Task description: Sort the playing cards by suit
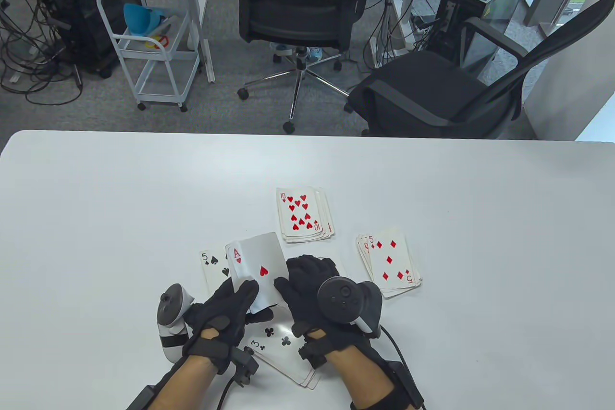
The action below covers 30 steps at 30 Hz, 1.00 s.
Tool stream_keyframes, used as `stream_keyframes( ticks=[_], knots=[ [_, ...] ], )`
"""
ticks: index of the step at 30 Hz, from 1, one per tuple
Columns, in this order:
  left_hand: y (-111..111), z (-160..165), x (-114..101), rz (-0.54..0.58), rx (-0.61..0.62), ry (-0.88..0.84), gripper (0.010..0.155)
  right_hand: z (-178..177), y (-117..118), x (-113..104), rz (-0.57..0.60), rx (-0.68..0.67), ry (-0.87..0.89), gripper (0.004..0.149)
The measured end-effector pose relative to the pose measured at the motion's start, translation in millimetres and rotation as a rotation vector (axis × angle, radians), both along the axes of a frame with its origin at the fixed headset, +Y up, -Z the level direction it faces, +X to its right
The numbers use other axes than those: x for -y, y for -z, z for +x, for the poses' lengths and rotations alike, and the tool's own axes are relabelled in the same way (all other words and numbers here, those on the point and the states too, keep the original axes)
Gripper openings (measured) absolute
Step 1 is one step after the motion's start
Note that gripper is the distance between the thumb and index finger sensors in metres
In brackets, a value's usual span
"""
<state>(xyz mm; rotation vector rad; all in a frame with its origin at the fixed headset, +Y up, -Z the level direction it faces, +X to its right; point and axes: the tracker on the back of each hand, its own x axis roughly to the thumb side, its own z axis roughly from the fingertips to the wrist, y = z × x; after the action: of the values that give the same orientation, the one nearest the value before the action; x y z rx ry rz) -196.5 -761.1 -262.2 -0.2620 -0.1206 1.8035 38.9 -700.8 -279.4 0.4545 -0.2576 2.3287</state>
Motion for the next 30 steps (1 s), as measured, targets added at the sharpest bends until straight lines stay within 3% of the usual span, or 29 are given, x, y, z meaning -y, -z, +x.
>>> stream_keyframes(
  ticks=[8,14,17,21,26,30],
  knots=[
    [2,-6,-5,0.021,-0.015,0.004,0.049,10,10,-7,-0.091,-0.031,0.024,0.039],
    [3,-21,-13,0.051,-0.098,-0.033,0.046,27,32,-19,-0.136,0.075,0.113,0.037],
    [4,-28,-15,0.062,-0.138,-0.036,0.046,41,53,-22,-0.153,0.209,0.096,0.036],
    [5,-33,-14,0.057,-0.169,-0.037,0.046,51,101,-14,-0.236,0.353,-0.030,0.037],
    [6,-34,-16,0.067,-0.178,-0.038,0.047,32,145,1,-0.331,0.394,-0.226,0.037],
    [7,-36,-18,0.074,-0.177,-0.017,0.048,10,166,14,-0.377,0.402,-0.293,0.038]
  ],
)
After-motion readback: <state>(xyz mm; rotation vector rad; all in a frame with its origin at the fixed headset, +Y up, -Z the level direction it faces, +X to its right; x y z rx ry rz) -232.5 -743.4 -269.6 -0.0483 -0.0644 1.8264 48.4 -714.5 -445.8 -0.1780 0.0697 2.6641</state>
